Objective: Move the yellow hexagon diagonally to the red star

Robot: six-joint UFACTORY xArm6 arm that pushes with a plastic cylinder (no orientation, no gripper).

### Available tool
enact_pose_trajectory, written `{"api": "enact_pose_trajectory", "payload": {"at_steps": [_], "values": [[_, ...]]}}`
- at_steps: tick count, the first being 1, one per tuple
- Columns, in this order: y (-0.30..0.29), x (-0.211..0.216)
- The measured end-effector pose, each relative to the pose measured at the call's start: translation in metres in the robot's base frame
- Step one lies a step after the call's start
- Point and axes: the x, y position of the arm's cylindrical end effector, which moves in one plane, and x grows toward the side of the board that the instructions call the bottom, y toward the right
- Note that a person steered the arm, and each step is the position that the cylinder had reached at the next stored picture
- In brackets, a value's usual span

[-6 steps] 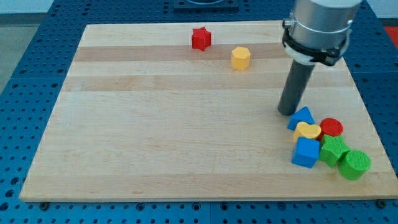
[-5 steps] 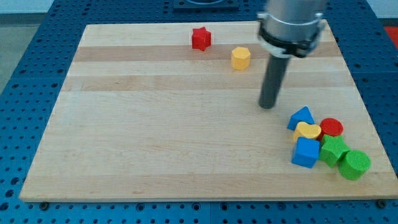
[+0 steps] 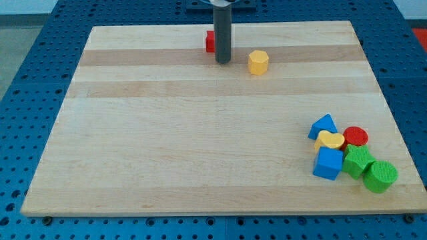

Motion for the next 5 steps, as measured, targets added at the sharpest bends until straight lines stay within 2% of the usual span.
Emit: {"api": "enact_pose_trajectory", "payload": {"at_steps": [2,3,5], "values": [[0.058,-0.008],[0.066,-0.002],[0.072,0.044]]}}
